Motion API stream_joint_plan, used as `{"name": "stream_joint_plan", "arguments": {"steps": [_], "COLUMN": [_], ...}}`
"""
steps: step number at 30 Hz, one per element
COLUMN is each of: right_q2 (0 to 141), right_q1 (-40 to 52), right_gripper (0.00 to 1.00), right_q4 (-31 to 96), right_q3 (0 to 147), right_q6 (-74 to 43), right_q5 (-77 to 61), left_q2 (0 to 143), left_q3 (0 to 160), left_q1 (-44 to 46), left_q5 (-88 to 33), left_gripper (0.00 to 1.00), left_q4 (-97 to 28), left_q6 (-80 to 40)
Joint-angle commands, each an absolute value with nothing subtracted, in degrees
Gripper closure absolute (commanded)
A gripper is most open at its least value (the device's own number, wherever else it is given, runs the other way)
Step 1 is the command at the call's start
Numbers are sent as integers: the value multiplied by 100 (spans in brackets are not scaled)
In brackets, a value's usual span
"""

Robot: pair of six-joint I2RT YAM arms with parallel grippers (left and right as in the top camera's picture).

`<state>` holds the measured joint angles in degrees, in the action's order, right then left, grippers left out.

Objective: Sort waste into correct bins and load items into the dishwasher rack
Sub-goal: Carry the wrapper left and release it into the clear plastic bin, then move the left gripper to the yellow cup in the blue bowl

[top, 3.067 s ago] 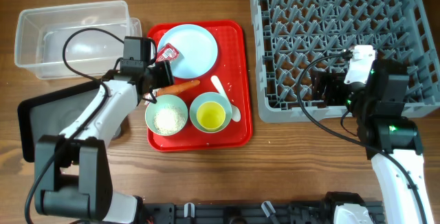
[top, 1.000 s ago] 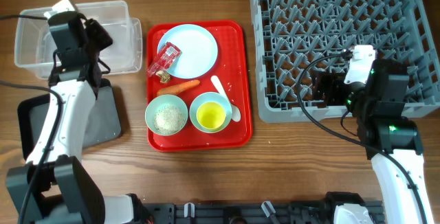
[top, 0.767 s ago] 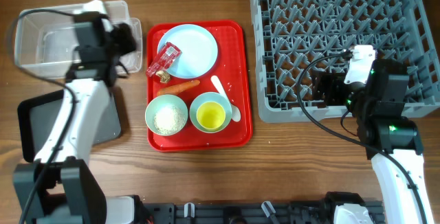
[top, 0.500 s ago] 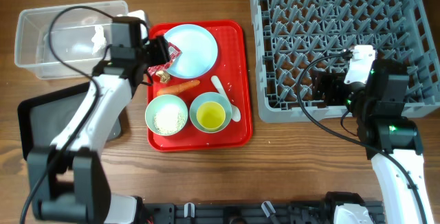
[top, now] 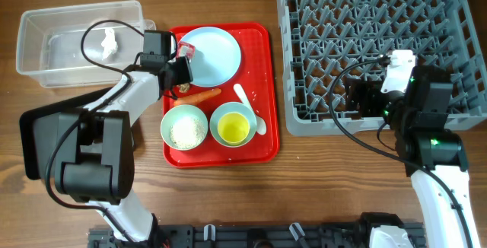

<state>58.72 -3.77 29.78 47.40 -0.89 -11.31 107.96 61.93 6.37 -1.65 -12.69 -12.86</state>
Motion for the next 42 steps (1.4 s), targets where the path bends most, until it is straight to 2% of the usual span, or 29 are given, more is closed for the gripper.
{"name": "stream_joint_plan", "arguments": {"steps": [1, 3, 7, 13, 17, 22, 28, 29, 31, 34, 42], "right_q2": [5905, 5905, 5905, 5905, 5905, 5905, 5905, 5905, 5905, 5905, 5905], "right_q1": [-355, -355, -355, -355, -355, -355, -355, -355, -355, -355, -355], "right_gripper": [5, 5, 5, 5, 5, 5, 5, 5, 5, 5, 5], "right_q4": [2963, 2963, 2963, 2961, 2963, 2958, 2958, 2958, 2958, 2956, 2956], "right_q3": [4877, 4877, 4877, 4877, 4877, 4877, 4877, 4877, 4877, 4877, 4877], "right_q6": [-169, -167, -167, -167, -167, -167, -167, -165, -167, -167, -165], "right_q5": [-1052, -1052, -1050, -1052, -1052, -1050, -1052, -1052, -1052, -1052, -1052], "left_q2": [10731, 10617, 10324, 9614, 9161, 8812, 9070, 9137, 9233, 9236, 9161], "left_q3": [6191, 6206, 6302, 6331, 6331, 6331, 6329, 6329, 6329, 6329, 6329], "left_q1": [655, 652, 652, 642, 521, -21, -902, -996, -1125, -1151, -696], "left_q5": [-119, -106, 106, 167, 742, 1120, 1098, 1085, 840, 648, 222], "left_gripper": [79, 88, 96, 96, 96, 96, 96, 91, 63, 41, 37], "left_q4": [-1223, -1219, -1219, -1160, -1072, -814, -755, -740, -722, -698, -705], "left_q6": [-1223, -1223, -1223, -1223, -1225, -1253, -1518, -1570, -1568, -1568, -1542]}}
